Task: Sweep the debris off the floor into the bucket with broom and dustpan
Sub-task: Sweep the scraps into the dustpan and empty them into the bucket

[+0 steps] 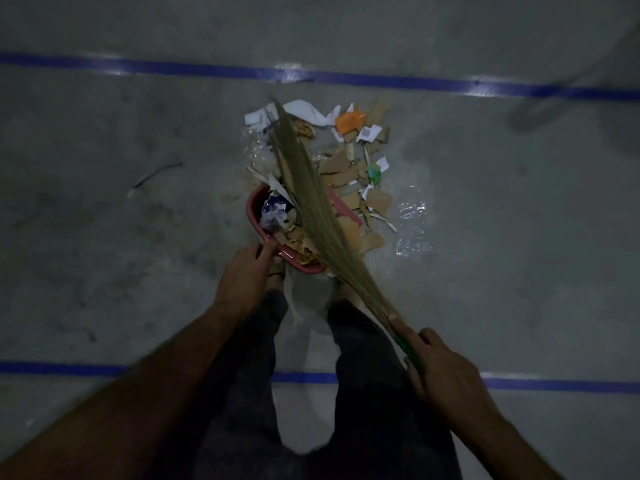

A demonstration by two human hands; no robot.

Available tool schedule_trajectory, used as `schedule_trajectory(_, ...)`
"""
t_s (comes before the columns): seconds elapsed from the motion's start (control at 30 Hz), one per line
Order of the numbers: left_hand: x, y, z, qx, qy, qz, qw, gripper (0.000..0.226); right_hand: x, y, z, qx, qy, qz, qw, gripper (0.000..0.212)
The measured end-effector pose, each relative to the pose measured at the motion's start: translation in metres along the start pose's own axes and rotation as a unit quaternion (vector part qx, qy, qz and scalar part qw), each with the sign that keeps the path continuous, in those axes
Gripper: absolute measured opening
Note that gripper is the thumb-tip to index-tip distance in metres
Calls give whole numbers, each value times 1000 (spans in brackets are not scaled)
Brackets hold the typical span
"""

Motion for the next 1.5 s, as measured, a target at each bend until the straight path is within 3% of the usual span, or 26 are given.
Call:
schedule_trajectory(0.33,131,-69,-37,-62,105,-82,989,53,74,-108,58,-5,-9,-99,995,78)
schedule_trajectory(0.5,175,-93,-6,-122,115,-133,977,45,59,-160,119,-37,0,-162,986,78)
schedule_trajectory(0.8,239,-178,61,-159,69,-163,971,40,17,-257,232,-55,5,-229,972,80)
schedule_trajectory(1.2,259,-293,75,-218,68,-190,955,44,-32,-387,286,-97,-16,-291,952,82)
schedule_trajectory(1.5,252,-405,85,-280,71,-175,941,39,-112,-508,326,-168,18,-312,935,85)
Point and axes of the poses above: each hand's wrist, its own y-axis towards the middle knuckle, its own x-axis out of the back of the hand, z = x × y, the point moved 8 cm from there along y, towards the middle knuckle, and after that the axes turned 15 degrees about -z, right-handed, at the moved point
